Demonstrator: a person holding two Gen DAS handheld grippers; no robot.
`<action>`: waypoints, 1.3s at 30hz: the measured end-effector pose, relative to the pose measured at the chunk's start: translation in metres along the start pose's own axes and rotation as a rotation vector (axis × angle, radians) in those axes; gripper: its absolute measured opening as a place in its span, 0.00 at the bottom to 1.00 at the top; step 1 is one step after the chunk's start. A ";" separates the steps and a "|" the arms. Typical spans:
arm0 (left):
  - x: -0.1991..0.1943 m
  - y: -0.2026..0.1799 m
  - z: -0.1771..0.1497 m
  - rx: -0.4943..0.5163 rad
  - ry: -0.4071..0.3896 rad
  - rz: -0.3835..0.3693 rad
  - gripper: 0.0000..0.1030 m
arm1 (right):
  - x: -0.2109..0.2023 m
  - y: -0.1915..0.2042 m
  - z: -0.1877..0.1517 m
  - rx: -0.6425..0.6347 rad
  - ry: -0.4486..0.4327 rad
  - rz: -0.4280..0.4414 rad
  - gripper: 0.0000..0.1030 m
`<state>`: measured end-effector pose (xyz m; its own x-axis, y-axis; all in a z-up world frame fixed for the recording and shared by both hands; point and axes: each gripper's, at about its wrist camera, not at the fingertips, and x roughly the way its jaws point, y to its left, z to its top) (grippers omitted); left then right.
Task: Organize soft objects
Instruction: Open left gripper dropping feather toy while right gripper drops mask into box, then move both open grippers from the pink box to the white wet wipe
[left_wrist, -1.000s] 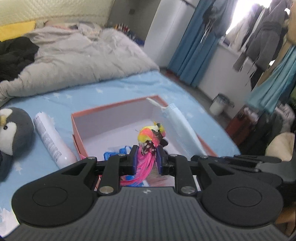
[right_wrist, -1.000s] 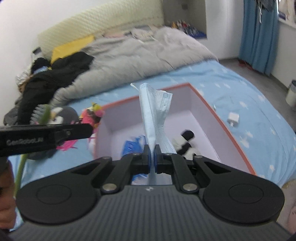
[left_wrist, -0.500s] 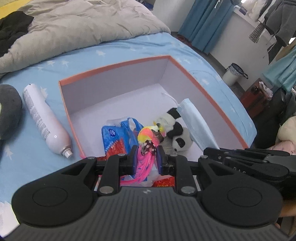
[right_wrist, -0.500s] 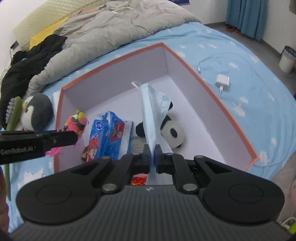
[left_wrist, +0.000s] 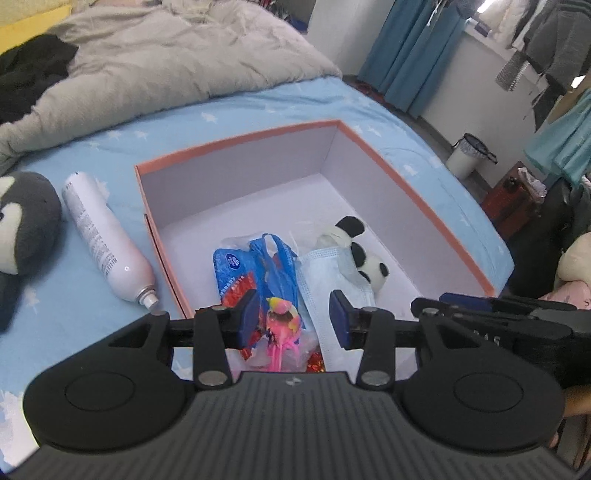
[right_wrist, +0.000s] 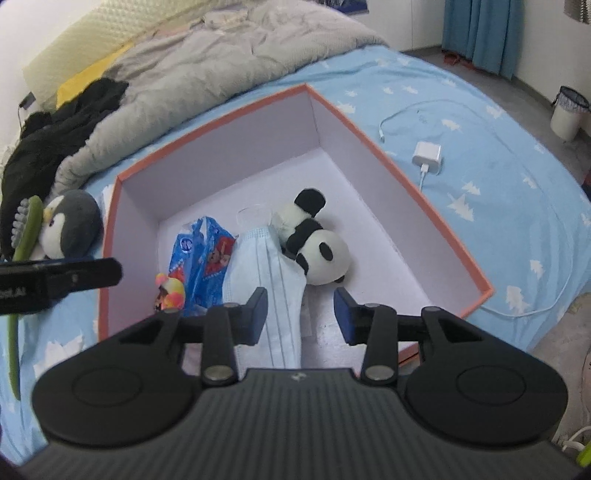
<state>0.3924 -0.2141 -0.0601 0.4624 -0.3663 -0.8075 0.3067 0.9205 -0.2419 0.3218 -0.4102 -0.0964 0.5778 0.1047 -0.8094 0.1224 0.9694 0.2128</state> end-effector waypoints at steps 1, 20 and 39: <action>-0.008 -0.002 -0.003 0.010 -0.015 -0.012 0.46 | -0.005 -0.001 -0.002 0.004 -0.018 0.004 0.41; -0.153 0.010 -0.094 0.050 -0.308 -0.025 0.46 | -0.120 0.050 -0.064 -0.156 -0.376 0.094 0.41; -0.207 0.031 -0.200 0.051 -0.336 0.084 0.46 | -0.142 0.101 -0.146 -0.210 -0.400 0.195 0.44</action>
<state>0.1398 -0.0827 -0.0077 0.7331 -0.3217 -0.5992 0.2934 0.9444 -0.1482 0.1342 -0.2945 -0.0400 0.8433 0.2350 -0.4833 -0.1602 0.9684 0.1914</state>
